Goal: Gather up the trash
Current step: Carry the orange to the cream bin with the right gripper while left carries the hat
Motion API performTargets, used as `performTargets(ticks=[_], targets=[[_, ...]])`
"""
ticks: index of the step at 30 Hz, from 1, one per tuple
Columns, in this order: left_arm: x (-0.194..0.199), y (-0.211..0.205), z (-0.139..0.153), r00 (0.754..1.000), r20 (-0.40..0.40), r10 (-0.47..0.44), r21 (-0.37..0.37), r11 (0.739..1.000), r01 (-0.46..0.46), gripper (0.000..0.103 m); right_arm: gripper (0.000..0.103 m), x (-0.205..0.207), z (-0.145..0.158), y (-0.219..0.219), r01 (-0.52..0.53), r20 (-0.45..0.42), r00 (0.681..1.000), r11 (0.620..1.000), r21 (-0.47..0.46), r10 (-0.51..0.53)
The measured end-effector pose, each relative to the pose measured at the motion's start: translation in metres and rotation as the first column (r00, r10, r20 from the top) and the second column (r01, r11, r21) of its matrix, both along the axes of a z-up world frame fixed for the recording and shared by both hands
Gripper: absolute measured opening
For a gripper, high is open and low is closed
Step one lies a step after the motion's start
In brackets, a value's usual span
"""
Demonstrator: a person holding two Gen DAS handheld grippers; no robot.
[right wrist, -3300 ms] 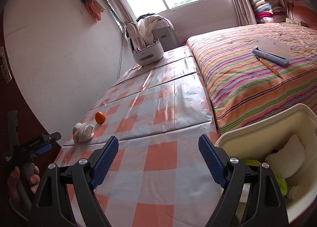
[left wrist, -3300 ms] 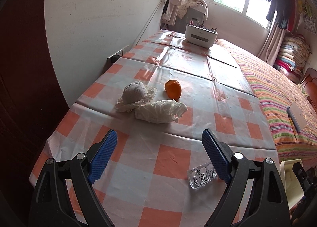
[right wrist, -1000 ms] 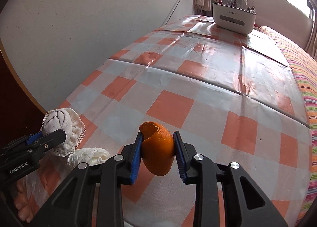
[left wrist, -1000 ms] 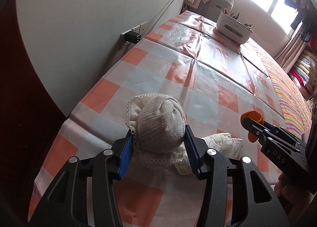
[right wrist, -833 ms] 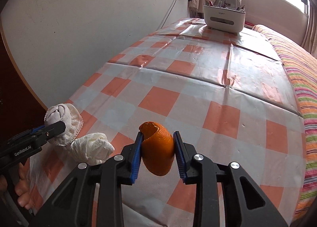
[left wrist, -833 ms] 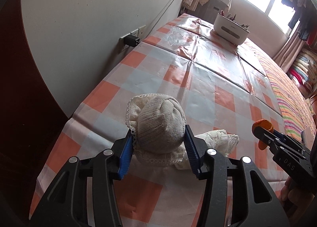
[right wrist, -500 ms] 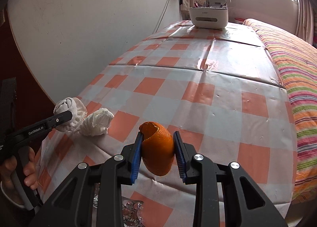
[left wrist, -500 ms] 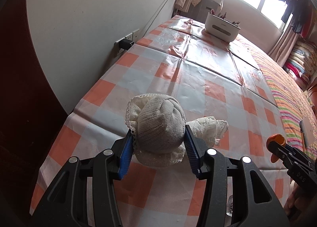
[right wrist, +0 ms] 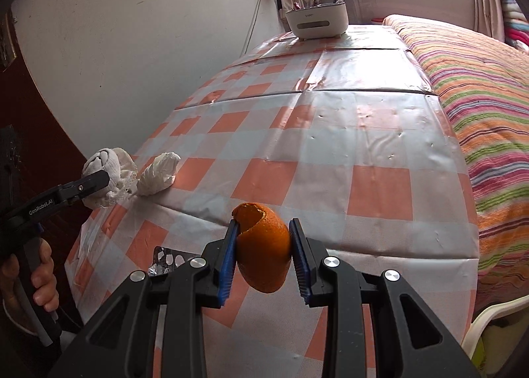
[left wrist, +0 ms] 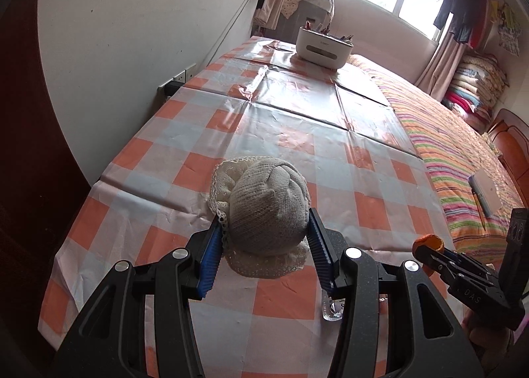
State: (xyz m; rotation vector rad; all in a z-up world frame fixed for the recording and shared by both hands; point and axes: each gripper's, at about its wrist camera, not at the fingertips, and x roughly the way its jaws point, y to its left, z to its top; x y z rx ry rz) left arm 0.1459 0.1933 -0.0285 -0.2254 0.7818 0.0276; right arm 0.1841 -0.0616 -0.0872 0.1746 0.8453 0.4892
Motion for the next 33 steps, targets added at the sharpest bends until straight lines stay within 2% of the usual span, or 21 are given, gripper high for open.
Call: performTargets(ticks=[5, 13, 33], targets=[[-0.014, -0.023, 0.006, 0.998, 0.021, -0.057, 0.007, 0.998, 0.057, 0.047, 0.03, -0.012, -0.003, -0.011, 0.018, -0.002, 1.0, 1.0, 0.017, -0.018], [-0.024, -0.058, 0.002, 0.99, 0.028, -0.142, 0.026, 0.99, 0.141, 0.047, 0.03, -0.027, 0.008, -0.029, 0.044, 0.041, 0.998, 0.999, 0.027, -0.045], [-0.04, -0.132, -0.011, 0.96, 0.02, -0.28, 0.029, 0.96, 0.279, 0.048, 0.03, -0.066, 0.015, -0.077, 0.095, 0.09, 0.991, 0.994, 0.046, -0.099]])
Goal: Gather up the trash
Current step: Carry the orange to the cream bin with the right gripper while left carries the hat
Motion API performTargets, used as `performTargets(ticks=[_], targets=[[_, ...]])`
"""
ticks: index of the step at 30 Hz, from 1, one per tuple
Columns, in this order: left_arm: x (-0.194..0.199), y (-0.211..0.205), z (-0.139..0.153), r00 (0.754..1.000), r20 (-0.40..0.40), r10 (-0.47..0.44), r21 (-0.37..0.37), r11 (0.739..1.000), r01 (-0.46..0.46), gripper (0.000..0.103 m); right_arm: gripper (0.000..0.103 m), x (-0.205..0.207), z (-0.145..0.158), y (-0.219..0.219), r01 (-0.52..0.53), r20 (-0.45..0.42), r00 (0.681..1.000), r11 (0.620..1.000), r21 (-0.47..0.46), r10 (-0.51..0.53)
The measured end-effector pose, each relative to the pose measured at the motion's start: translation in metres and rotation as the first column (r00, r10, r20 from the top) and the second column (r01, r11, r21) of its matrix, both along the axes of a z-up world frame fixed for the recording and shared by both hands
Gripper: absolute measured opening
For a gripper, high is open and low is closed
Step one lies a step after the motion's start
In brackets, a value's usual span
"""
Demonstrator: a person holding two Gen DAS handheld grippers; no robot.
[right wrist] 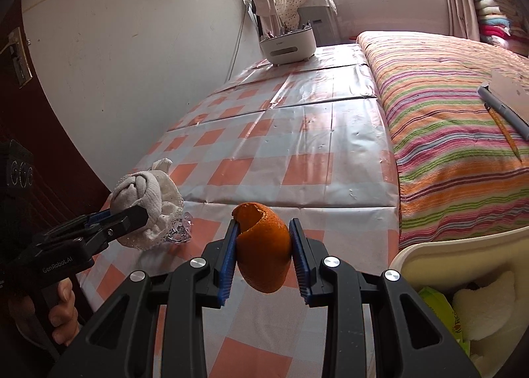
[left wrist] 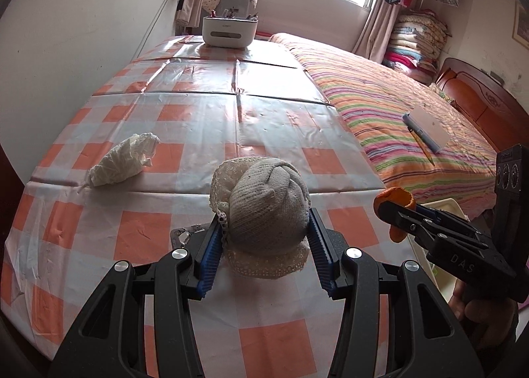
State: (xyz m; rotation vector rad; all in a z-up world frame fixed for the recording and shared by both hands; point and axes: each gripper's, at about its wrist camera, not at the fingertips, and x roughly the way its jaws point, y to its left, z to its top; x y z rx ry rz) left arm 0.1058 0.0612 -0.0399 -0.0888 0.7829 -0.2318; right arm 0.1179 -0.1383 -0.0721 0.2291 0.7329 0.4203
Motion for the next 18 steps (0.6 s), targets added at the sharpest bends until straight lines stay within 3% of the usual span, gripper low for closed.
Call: performTargets(ticks=[18], targets=[[-0.018, -0.057, -0.016, 0.996, -0.019, -0.09, -0.001, 0.996, 0.09, 0.048, 0.03, -0.029, 0.005, -0.049, 0.095, 0.031, 0.995, 0.994, 0.046, -0.097]])
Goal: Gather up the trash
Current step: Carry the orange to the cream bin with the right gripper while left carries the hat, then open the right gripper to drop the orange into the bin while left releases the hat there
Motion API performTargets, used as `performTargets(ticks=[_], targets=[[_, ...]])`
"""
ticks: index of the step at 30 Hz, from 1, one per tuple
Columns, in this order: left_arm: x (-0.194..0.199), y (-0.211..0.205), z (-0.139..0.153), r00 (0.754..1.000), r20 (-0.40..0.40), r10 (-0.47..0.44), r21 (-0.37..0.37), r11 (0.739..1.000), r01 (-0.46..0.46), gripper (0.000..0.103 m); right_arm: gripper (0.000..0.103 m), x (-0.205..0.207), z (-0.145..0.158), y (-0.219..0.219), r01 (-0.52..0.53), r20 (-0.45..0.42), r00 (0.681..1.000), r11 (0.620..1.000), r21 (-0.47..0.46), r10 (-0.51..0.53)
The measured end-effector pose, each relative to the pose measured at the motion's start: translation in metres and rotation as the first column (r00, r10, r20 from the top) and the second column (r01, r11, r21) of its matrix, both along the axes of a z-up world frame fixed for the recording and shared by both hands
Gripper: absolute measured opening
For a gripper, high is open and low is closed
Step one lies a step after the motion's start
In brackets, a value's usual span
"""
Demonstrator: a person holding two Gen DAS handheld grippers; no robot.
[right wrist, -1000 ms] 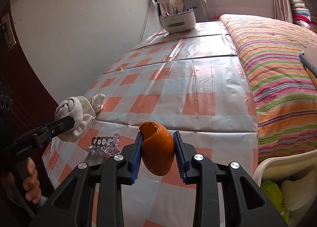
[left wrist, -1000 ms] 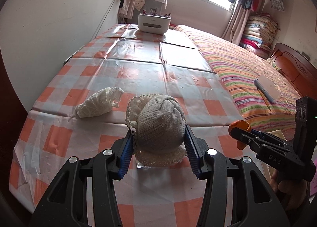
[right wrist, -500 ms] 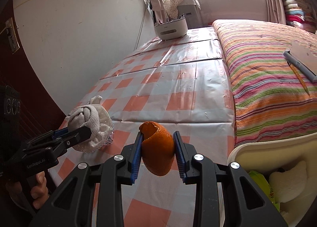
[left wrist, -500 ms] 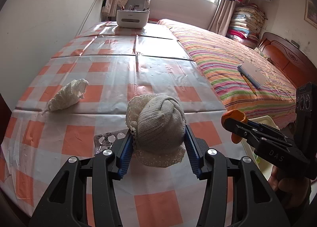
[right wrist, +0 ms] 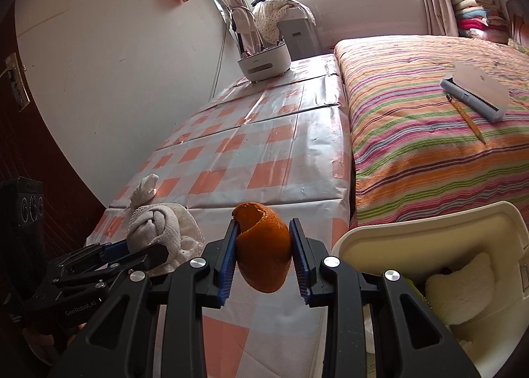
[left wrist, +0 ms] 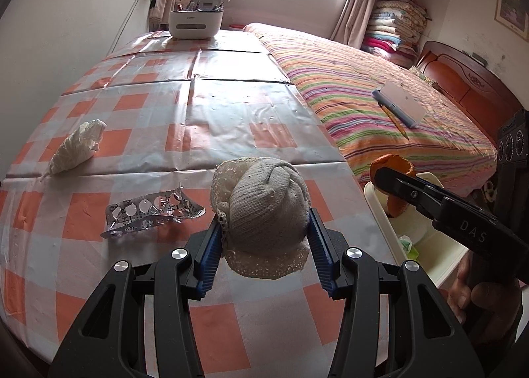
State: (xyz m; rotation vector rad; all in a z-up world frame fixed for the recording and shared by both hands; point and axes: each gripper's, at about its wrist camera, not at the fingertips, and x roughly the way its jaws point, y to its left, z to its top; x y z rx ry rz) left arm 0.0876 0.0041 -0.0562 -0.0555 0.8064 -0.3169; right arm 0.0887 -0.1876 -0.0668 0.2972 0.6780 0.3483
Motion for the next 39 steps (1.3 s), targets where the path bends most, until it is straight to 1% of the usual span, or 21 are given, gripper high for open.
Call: performTargets(ticks=[10, 15, 21, 22, 23, 25, 26, 30, 32, 39], targets=[[-0.013, -0.034, -0.004, 0.998, -0.009, -0.056, -0.003, 0.998, 0.056, 0.048, 0.03, -0.015, -0.002, -0.041, 0.108, 0.007, 0.994, 0.993, 0.055, -0.108], [-0.018, -0.053, -0.004, 0.996, -0.012, -0.086, -0.008, 0.996, 0.086, 0.048, 0.032, -0.026, -0.004, -0.06, 0.193, 0.018, 0.981, 0.98, 0.045, -0.194], [-0.022, -0.075, -0.002, 0.993, -0.013, -0.119, -0.012, 0.993, 0.118, 0.048, 0.033, -0.034, -0.009, -0.08, 0.27, 0.008, 0.963, 0.962, 0.047, -0.27], [-0.023, -0.079, -0.001, 0.992, -0.014, -0.126, -0.013, 0.992, 0.126, 0.048, 0.036, -0.035, -0.009, -0.083, 0.277, 0.01, 0.96, 0.959, 0.053, -0.278], [-0.023, -0.083, 0.0, 0.991, -0.014, -0.132, -0.014, 0.991, 0.132, 0.048, 0.045, -0.037, -0.008, -0.085, 0.288, 0.012, 0.957, 0.956, 0.061, -0.29], [-0.024, -0.09, 0.001, 0.99, -0.012, -0.142, -0.013, 0.99, 0.142, 0.048, 0.054, -0.041, -0.007, -0.091, 0.308, 0.023, 0.95, 0.948, 0.081, -0.311], [-0.024, -0.094, 0.002, 0.989, -0.013, -0.15, -0.012, 0.989, 0.15, 0.048, 0.056, -0.042, -0.006, -0.093, 0.314, 0.029, 0.948, 0.945, 0.09, -0.318], [-0.026, -0.109, 0.004, 0.984, -0.012, -0.175, -0.007, 0.985, 0.175, 0.048, 0.061, -0.05, -0.002, -0.107, 0.36, 0.049, 0.928, 0.923, 0.138, -0.369], [-0.026, -0.116, 0.005, 0.982, -0.011, -0.188, -0.005, 0.982, 0.188, 0.048, 0.063, -0.055, 0.0, -0.116, 0.391, 0.061, 0.912, 0.905, 0.165, -0.405], [-0.027, -0.144, 0.007, 0.971, -0.014, -0.239, 0.009, 0.971, 0.239, 0.049, 0.065, -0.075, 0.003, -0.142, 0.47, 0.096, 0.857, 0.843, 0.263, -0.507]])
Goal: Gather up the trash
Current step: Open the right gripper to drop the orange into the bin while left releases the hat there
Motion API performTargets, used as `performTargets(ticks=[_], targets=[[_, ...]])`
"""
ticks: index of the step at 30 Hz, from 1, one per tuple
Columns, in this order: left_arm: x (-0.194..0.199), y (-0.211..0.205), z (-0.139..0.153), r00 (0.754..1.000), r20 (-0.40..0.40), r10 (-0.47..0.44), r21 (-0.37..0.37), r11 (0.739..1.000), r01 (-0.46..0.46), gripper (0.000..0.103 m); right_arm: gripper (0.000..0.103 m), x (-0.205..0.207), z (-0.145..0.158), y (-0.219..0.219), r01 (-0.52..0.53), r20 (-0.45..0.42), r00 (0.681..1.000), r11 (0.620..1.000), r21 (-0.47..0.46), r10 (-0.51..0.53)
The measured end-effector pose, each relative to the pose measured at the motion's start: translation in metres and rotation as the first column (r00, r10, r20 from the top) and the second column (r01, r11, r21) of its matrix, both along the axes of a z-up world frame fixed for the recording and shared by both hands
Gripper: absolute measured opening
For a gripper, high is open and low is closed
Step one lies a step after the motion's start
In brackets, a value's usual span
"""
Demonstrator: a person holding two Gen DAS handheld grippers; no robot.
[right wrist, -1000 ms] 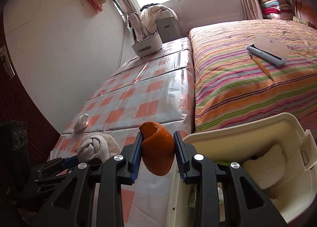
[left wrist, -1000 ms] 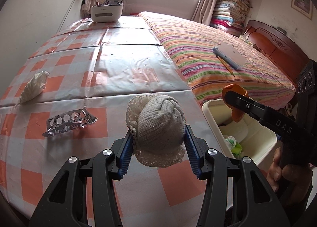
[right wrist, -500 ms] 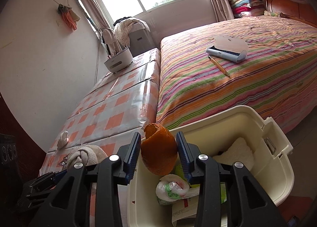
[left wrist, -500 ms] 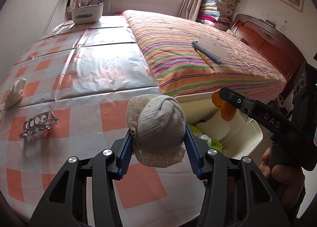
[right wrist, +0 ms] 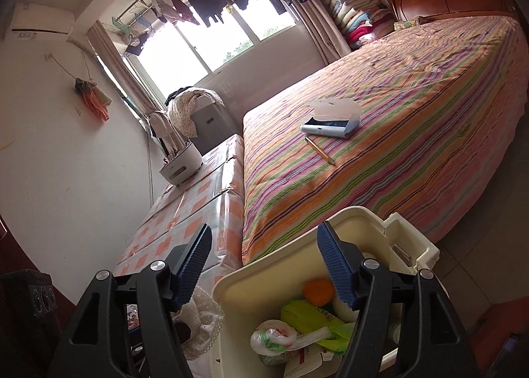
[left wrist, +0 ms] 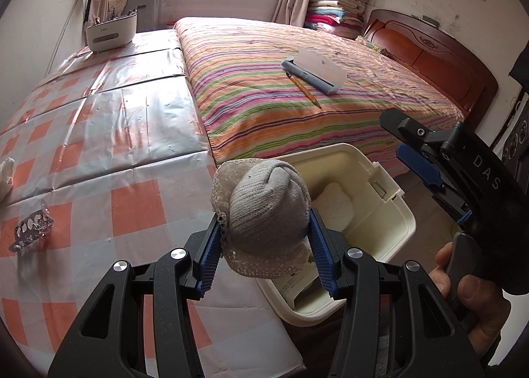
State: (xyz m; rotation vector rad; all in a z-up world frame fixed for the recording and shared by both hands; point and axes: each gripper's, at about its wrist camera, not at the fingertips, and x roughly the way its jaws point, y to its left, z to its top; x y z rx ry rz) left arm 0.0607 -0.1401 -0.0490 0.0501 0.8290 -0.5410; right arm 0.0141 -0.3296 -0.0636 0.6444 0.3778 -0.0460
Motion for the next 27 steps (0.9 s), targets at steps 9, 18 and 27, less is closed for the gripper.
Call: performTargets(ticks=[9, 18, 27], targets=[[0.003, -0.03, 0.009, 0.999, 0.02, -0.046, 0.011, 0.999, 0.046, 0.051, 0.068, -0.011, -0.005, -0.016, 0.051, 0.018, 0.998, 0.996, 0.079, -0.053], [-0.003, -0.036, 0.018, 0.995, 0.086, -0.046, 0.021, 0.999, 0.044, 0.078, 0.068, -0.012, -0.006, -0.016, 0.056, 0.015, 0.998, 0.995, 0.082, -0.057], [-0.005, -0.003, 0.015, 0.99, 0.139, -0.006, 0.112, 0.994, -0.01, 0.082, 0.068, -0.008, -0.009, -0.009, 0.039, -0.005, 0.999, 0.997, 0.064, -0.039]])
